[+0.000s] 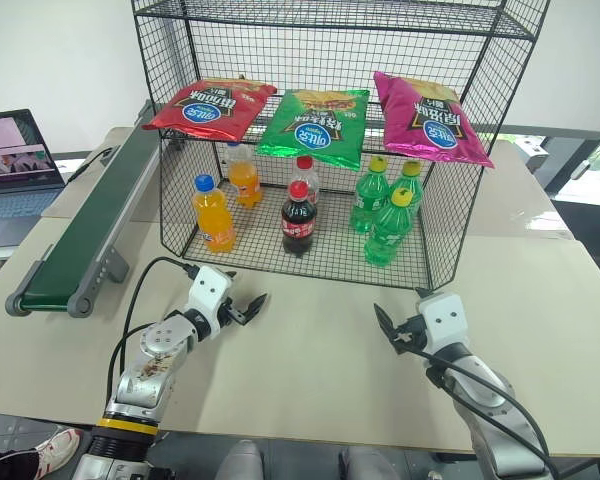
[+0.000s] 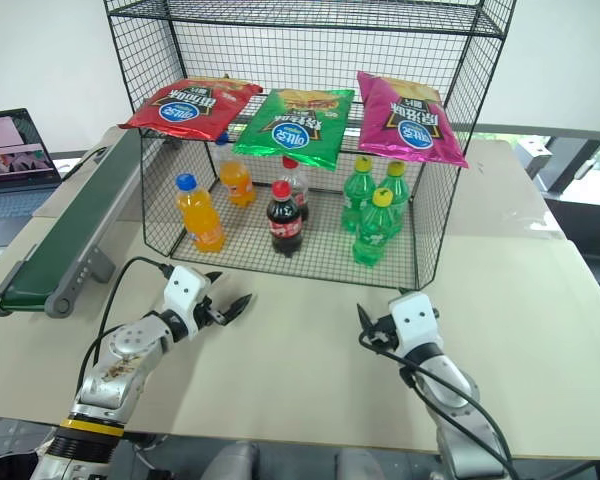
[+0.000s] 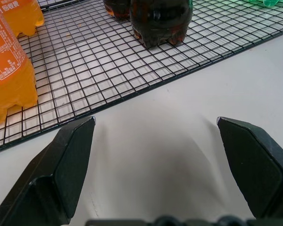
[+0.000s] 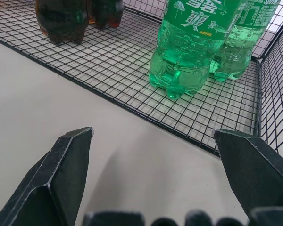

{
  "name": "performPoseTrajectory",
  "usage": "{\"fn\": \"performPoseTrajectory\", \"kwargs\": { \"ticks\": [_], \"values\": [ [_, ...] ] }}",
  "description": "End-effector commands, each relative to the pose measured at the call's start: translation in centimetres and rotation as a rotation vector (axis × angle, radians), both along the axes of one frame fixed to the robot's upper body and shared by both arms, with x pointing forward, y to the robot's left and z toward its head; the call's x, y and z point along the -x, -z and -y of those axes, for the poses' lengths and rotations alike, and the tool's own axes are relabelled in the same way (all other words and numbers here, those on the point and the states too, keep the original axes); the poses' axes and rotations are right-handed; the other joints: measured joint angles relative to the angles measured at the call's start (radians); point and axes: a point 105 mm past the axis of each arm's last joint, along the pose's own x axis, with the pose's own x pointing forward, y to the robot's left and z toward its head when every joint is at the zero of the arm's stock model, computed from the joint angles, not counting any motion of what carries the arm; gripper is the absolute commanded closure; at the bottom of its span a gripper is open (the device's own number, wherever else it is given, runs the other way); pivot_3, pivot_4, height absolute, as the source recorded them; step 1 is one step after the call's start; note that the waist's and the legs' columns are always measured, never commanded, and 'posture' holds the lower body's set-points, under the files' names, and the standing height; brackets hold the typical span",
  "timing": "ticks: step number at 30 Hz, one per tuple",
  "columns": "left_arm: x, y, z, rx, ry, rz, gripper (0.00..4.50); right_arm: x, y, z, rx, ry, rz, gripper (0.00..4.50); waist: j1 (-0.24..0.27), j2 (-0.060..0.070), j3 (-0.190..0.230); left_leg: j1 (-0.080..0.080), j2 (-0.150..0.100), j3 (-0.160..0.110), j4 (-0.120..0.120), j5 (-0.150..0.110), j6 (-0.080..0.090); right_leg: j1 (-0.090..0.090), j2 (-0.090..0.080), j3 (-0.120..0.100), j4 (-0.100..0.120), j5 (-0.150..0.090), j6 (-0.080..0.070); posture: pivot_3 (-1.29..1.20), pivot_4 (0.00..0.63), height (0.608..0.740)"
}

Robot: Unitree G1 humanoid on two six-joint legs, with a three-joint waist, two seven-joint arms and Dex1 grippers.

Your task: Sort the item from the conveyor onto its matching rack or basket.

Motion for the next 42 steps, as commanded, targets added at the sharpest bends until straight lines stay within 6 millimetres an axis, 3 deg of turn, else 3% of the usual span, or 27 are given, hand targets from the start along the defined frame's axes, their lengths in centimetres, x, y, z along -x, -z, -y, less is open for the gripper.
{"fn": "performPoseTrajectory", "kwargs": {
  "ticks": [1,17,42],
  "values": [
    [0.2,-1.2,-0.5,0.023,0.013,0.029,0.11,0.2,-1.8,-0.2,-0.001,-0.017,0.081,0.0,0.0,0.0,0.0,0.0,0.0,0.0,0.0,0.0,0.0,0.0,0.0,0.0,0.0,0.0,0.0,0.0,0.15,0.74],
    [1.3,-2.8,-2.4,0.103,0.006,0.046,0.11,0.0,-2.1,-0.6,0.005,-0.054,0.082,0.0,-0.002,0.0,0.0,0.002,0.0,0.0,0.0,0.0,0.0,0.003,0.0,0.0,0.0,0.0,0.0,0.0,0.15,0.74],
    [1.3,-3.7,-2.6,0.123,-0.004,0.063,0.11,-0.2,-2.1,-1.0,0.0,-0.06,0.081,0.0,-0.001,0.0,0.0,0.002,0.0,0.0,0.0,0.0,0.0,0.003,0.0,0.0,0.0,0.0,0.0,0.0,0.15,0.74]
  ]
}}
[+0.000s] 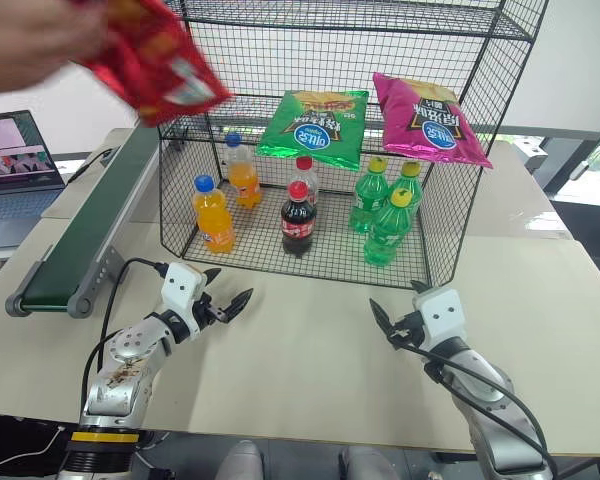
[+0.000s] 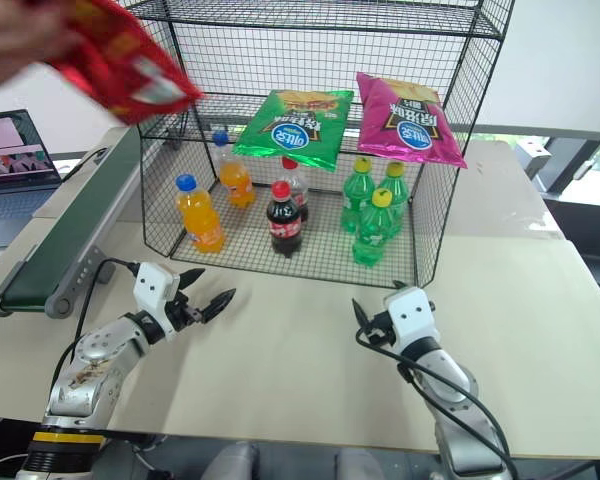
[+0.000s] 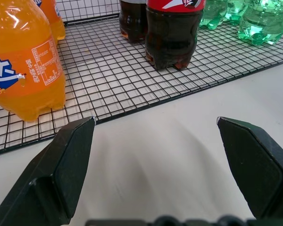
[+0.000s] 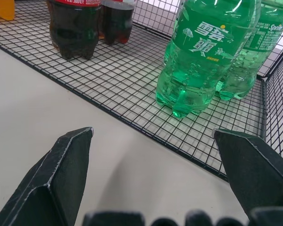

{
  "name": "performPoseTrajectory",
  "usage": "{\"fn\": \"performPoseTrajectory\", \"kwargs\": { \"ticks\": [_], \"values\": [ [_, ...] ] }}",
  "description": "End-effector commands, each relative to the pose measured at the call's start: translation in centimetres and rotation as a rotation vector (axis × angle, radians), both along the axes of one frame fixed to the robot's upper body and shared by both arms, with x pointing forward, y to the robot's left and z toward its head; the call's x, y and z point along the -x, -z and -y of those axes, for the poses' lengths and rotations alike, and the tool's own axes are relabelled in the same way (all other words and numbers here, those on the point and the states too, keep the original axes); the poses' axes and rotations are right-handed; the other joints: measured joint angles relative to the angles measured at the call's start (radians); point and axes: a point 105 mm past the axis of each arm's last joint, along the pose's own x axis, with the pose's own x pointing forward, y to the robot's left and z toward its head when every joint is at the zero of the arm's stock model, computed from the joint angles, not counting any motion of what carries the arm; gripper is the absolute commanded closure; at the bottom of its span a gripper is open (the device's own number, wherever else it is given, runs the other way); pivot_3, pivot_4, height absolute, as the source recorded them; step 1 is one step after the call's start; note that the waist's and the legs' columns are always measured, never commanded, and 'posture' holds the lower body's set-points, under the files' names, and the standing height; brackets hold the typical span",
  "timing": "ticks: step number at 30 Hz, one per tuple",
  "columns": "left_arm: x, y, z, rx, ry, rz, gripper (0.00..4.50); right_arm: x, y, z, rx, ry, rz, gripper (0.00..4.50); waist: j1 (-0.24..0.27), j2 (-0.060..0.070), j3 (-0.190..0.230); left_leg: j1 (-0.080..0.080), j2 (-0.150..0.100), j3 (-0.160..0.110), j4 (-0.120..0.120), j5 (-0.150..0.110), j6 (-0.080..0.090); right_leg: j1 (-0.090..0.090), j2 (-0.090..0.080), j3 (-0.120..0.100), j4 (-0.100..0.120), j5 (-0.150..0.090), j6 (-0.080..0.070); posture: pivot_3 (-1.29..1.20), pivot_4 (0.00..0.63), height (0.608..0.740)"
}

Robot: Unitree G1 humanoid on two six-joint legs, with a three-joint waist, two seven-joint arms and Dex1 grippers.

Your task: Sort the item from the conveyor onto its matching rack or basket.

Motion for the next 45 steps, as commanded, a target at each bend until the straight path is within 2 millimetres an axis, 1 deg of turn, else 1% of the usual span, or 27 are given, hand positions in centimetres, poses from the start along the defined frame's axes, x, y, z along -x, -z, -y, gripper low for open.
{"fn": "performPoseTrajectory", "kwargs": {
  "ticks": [1,9,19,22,25,28,30,33,35,36,37,39,40,45],
  "values": [
    [0.1,-1.7,-0.5,-0.001,-0.015,0.052,0.11,0.1,-1.2,-0.4,-0.01,-0.017,0.044,0.0,0.0,0.0,0.0,0.0,0.0,0.0,0.0,0.0,0.0,0.0,0.0,0.0,0.0,0.0,0.0,0.0,0.15,0.74],
    [0.4,-1.7,-1.0,-0.001,-0.033,0.052,0.11,-0.1,-1.1,-0.7,-0.01,-0.033,0.041,0.0,0.0,0.0,0.0,0.0,0.0,0.0,0.0,0.0,0.0,0.0,0.0,0.0,0.0,0.0,0.0,0.0,0.15,0.74],
    [0.3,-1.7,-1.1,-0.002,-0.038,0.055,0.11,-0.1,-1.2,-0.4,-0.002,-0.03,0.041,0.0,-0.001,0.0,0.0,0.0,0.0,0.0,0.0,0.0,0.0,0.0,0.0,0.0,0.0,0.0,0.0,0.0,0.15,0.74],
    [0.2,-1.8,-1.8,-0.003,-0.056,0.054,0.11,-0.1,-1.3,-0.4,-0.002,-0.031,0.043,0.0,-0.001,0.0,0.0,0.0,0.0,0.0,0.0,0.0,0.0,0.0,0.0,0.0,0.0,0.0,0.0,0.0,0.15,0.74],
    [0.2,-2.4,-2.6,0.002,-0.065,0.062,0.11,-0.1,-1.6,-0.7,-0.001,-0.049,0.047,0.0,-0.001,0.0,0.0,0.0,0.0,0.0,0.0,0.0,0.0,0.0,0.0,0.0,0.0,0.0,0.0,0.0,0.15,0.74],
    [0.5,-3.4,-3.1,0.017,-0.052,0.072,0.11,-0.2,-2.5,-0.9,0.001,-0.087,0.063,0.0,-0.002,0.0,0.0,0.0,0.0,0.0,0.0,0.0,0.0,0.0,0.0,0.0,0.0,0.0,0.0,0.0,0.15,0.74],
    [0.8,-4.7,-3.8,0.082,-0.062,0.069,0.11,-0.3,-3.7,-1.5,-0.031,-0.141,0.074,0.0,-0.003,0.0,0.0,0.0,0.0,0.0,0.0,0.0,0.0,0.0,0.0,0.0,0.0,0.0,0.0,0.0,0.15,0.74],
    [1.5,-7.6,-5.9,0.295,-0.15,0.066,0.11,0.0,-7.0,-3.9,-0.085,-0.349,0.117,0.0,-0.006,0.0,0.0,0.0,0.0,0.0,0.0,0.0,0.0,0.0,0.0,0.0,0.001,0.0,0.0,0.0,0.15,0.74],
    [1.8,-8.6,-6.9,0.388,-0.195,0.058,0.11,0.3,-8.3,-4.9,-0.097,-0.445,0.134,0.0,-0.013,0.0,0.0,0.0,0.0,-0.001,0.001,0.0,0.001,0.0,0.0,0.0,0.001,0.0,0.0,0.0,0.15,0.74],
    [2.0,-9.0,-7.9,0.457,-0.234,0.05,0.11,0.5,-9.3,-5.8,-0.113,-0.529,0.145,0.0,-0.015,0.0,0.0,0.001,0.0,-0.002,0.001,-0.001,0.001,0.001,0.0,-0.001,0.001,0.0,0.0,0.0,0.15,0.74],
    [2.2,-9.4,-8.8,0.518,-0.268,0.042,0.11,0.8,-10.2,-6.7,-0.128,-0.603,0.154,0.0,-0.018,0.0,0.0,0.002,0.0,-0.002,0.001,-0.001,0.002,0.003,0.0,-0.001,0.001,0.0,0.0,0.0,0.15,0.74],
    [2.6,-10.0,-11.3,0.687,-0.372,0.048,0.11,1.5,-12.1,-8.5,-0.14,-0.773,0.179,0.0,-0.022,0.0,0.001,0.004,0.0,-0.003,0.002,-0.003,0.004,0.007,0.0,-0.002,0.0,0.0,0.0,0.0,0.15,0.74],
    [2.8,-10.1,-12.2,0.746,-0.405,0.049,0.11,1.7,-12.6,-9.0,-0.139,-0.822,0.186,0.0,-0.024,0.0,0.001,0.005,0.0,-0.003,0.004,-0.003,0.005,0.008,0.0,-0.002,0.0,0.0,0.0,0.0,0.15,0.74],
    [4.2,-9.9,-16.0,0.958,-0.564,0.024,0.11,2.1,-14.7,-10.3,-0.142,-0.959,0.226,0.0,-0.023,-0.001,0.001,0.004,0.0,-0.007,0.005,-0.004,0.006,0.009,0.0,-0.006,0.0,0.0,0.0,0.0,0.15,0.74]
  ]
}}
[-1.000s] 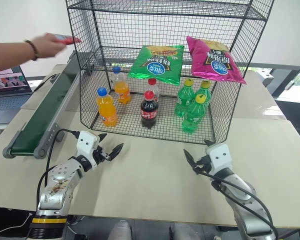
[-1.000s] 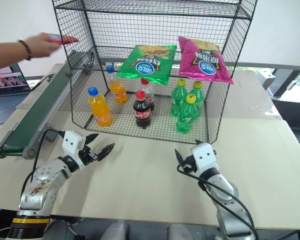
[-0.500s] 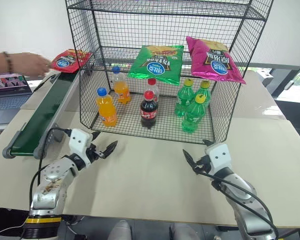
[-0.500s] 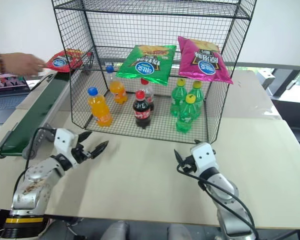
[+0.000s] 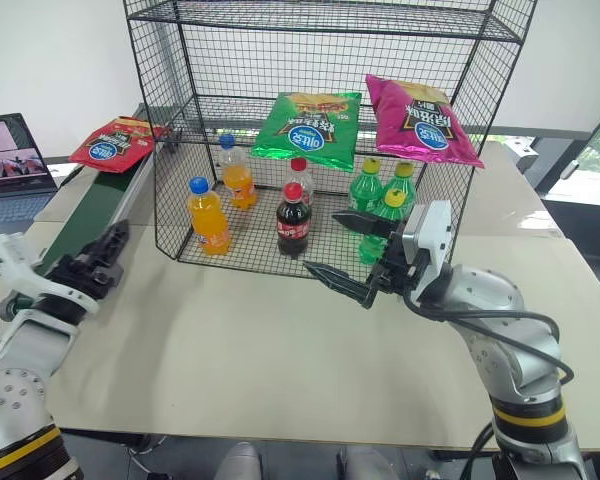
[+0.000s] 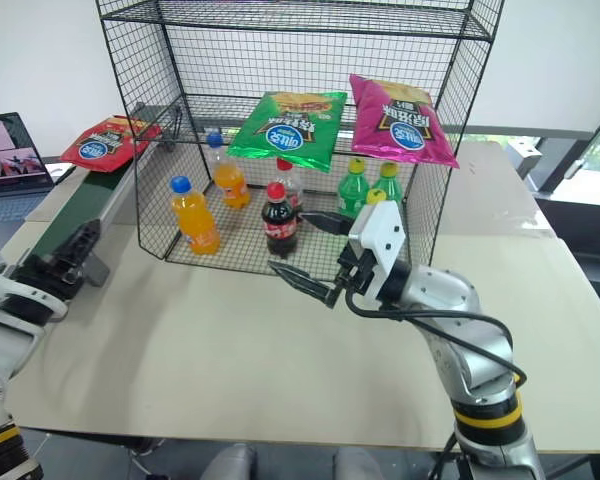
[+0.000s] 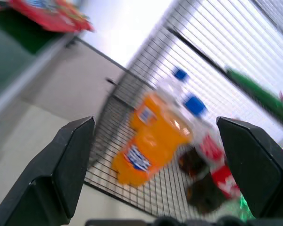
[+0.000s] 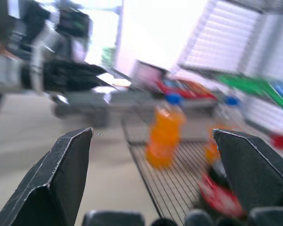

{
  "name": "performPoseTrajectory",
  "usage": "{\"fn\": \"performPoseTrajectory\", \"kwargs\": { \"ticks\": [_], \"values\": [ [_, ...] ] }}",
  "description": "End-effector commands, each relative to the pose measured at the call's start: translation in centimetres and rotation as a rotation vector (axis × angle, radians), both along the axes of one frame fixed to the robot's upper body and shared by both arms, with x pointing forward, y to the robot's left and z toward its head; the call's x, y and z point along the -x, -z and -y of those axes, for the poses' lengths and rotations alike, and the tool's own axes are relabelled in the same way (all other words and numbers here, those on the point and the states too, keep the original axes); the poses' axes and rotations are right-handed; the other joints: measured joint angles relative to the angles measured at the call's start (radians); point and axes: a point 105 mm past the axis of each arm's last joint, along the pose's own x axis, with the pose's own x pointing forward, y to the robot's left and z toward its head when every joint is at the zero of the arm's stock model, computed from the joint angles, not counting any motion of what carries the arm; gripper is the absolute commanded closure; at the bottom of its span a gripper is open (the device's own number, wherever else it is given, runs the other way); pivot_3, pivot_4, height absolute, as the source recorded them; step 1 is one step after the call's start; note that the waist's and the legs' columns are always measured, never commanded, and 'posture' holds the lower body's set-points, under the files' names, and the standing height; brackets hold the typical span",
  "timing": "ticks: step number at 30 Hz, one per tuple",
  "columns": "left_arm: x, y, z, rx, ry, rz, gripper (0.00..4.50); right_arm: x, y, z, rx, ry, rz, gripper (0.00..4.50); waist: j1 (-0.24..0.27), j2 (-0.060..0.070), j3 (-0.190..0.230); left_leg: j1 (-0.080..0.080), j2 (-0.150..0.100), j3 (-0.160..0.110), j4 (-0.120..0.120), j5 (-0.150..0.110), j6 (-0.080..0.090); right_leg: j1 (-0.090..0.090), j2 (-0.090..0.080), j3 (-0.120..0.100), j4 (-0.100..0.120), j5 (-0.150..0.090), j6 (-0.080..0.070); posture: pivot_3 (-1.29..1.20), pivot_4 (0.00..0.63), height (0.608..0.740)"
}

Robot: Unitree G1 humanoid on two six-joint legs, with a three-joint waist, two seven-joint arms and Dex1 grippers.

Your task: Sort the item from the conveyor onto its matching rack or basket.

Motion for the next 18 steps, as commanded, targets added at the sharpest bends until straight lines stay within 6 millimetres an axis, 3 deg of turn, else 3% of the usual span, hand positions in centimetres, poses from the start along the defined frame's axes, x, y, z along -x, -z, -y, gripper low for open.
{"fn": "performPoseTrajectory", "kwargs": {
  "ticks": [1,5,8,18],
  "values": [
    [1.4,-1.1,-2.7,0.138,-0.102,0.03,0.11,0.6,-1.4,-0.7,-0.017,-0.091,0.029,0.0,0.002,0.0,0.0,0.0,0.0,0.0,0.0,0.0,0.0,0.0,0.0,0.0,0.0,0.0,0.0,0.0,0.15,0.74],
    [2.1,-1.0,-5.5,0.268,-0.214,0.02,0.11,0.7,-2.2,-1.1,-0.022,-0.144,0.037,0.0,0.006,0.0,0.0,0.0,0.0,-0.001,0.0,0.0,0.0,0.0,0.0,-0.002,0.001,0.0,-0.001,0.0,0.15,0.74],
    [2.1,0.3,-7.3,0.36,-0.239,-0.062,0.11,0.9,-2.9,-1.5,-0.028,-0.178,0.052,0.0,0.005,0.0,0.0,0.0,0.0,-0.002,0.0,0.0,0.0,0.0,0.0,-0.003,0.001,-0.001,-0.001,0.0,0.15,0.74],
    [1.4,0.2,-8.0,0.465,-0.202,-0.076,0.11,1.1,-3.5,-1.8,-0.042,-0.179,0.069,0.0,0.018,0.0,0.0,0.0,0.0,-0.003,-0.001,0.0,-0.001,-0.001,0.0,-0.006,0.001,-0.001,-0.002,0.0,0.15,0.74]
  ]
}}
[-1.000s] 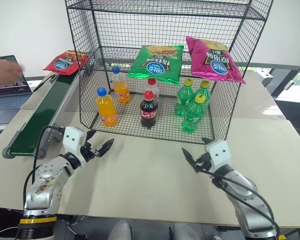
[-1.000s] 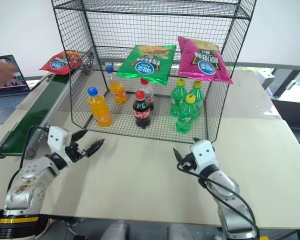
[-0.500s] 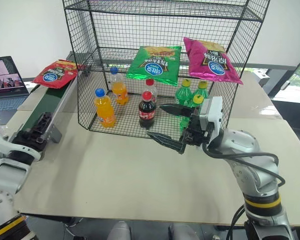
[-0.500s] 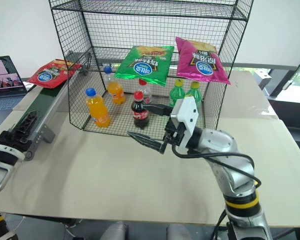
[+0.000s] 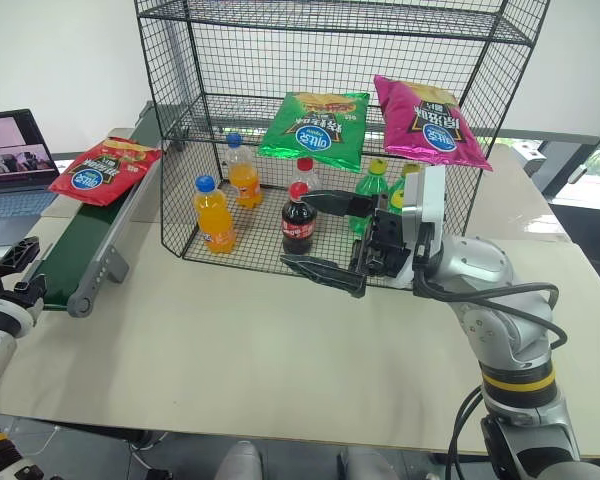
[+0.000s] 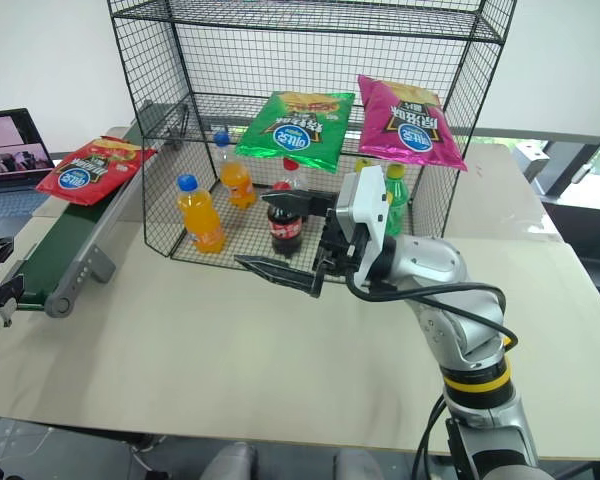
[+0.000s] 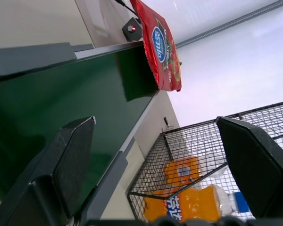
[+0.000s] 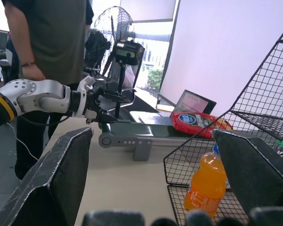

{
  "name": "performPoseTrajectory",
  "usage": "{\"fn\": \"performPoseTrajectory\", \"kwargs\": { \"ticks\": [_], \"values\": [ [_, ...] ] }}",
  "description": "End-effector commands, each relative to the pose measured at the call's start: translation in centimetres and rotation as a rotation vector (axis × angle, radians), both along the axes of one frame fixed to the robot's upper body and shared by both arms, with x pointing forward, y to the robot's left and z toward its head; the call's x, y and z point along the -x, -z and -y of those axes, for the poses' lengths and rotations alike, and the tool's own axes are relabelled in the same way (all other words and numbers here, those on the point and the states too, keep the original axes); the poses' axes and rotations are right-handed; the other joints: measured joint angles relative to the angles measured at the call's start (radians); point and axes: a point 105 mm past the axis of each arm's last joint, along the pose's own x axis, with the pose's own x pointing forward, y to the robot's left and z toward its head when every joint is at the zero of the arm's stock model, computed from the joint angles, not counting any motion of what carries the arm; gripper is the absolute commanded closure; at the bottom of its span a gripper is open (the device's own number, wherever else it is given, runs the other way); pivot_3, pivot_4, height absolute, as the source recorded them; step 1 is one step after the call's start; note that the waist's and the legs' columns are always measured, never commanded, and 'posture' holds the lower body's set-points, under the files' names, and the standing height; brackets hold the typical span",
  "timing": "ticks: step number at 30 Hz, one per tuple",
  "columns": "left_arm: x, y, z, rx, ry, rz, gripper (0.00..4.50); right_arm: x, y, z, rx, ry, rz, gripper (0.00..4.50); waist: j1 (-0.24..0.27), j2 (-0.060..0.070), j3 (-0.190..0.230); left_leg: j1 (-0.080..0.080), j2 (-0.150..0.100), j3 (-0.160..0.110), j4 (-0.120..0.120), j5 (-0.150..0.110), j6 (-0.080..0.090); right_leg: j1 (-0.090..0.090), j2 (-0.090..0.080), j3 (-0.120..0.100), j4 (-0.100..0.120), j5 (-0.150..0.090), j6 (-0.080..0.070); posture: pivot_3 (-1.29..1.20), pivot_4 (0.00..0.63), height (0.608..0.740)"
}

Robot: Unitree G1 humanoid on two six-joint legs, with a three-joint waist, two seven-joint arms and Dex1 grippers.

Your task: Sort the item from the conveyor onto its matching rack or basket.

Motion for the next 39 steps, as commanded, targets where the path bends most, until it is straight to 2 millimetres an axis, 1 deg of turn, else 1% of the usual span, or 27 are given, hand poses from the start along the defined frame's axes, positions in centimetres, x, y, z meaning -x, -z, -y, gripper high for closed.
{"fn": "performPoseTrajectory", "kwargs": {
  "ticks": [1,5,16,21,31,35,39],
  "values": [
    [0.1,-1.5,-0.7,0.012,-0.02,0.051,0.11,0.6,-1.1,-0.2,-0.019,-0.01,0.037,0.0,0.001,0.0,0.0,0.0,0.0,0.0,0.0,0.0,0.0,0.0,0.0,0.0,0.0,0.0,0.0,0.0,0.15,0.74],
    [0.1,-1.2,-1.2,0.026,-0.038,0.036,0.11,0.4,-1.0,0.0,-0.022,0.007,0.029,0.0,0.002,0.0,0.0,0.0,0.0,0.0,0.0,0.0,0.0,0.0,0.0,0.0,0.0,0.0,0.0,0.0,0.15,0.74],
    [0.3,-1.1,-2.4,0.053,-0.085,0.032,0.11,0.3,-1.3,0.0,-0.029,0.011,0.037,0.0,0.002,0.0,0.0,0.0,0.0,0.0,-0.002,0.0,-0.001,-0.001,0.0,-0.001,-0.001,0.0,0.0,0.0,0.15,0.74],
    [0.3,-0.4,-2.8,0.08,-0.099,0.008,0.11,0.3,-1.2,0.0,-0.034,0.023,0.042,0.0,0.002,0.0,0.0,0.0,0.0,0.0,-0.003,0.001,-0.002,-0.001,0.0,-0.001,-0.001,0.0,0.0,0.0,0.15,0.74],
    [0.2,-0.5,-3.2,0.081,-0.105,0.009,0.11,0.3,-1.3,0.1,-0.039,0.031,0.043,0.0,0.003,0.0,0.0,0.0,0.0,0.0,-0.005,0.003,-0.005,-0.002,-0.001,-0.001,-0.002,0.0,0.0,0.0,0.15,0.74],
    [0.3,-0.7,-3.4,0.037,-0.117,0.007,0.11,0.3,-1.3,0.0,-0.043,0.032,0.045,0.0,0.002,0.0,0.0,0.0,0.0,0.0,-0.006,0.003,-0.005,-0.002,-0.001,-0.001,-0.002,0.0,-0.001,0.0,0.15,0.74],
    [0.3,-1.2,-3.0,0.025,-0.107,0.044,1.2,0.3,-1.2,-0.1,-0.041,0.031,0.043,0.0,0.003,0.0,0.0,-0.001,0.0,0.0,-0.006,0.003,-0.005,-0.002,-0.001,-0.001,-0.002,0.0,-0.001,0.0,0.15,0.74]
  ]
}}
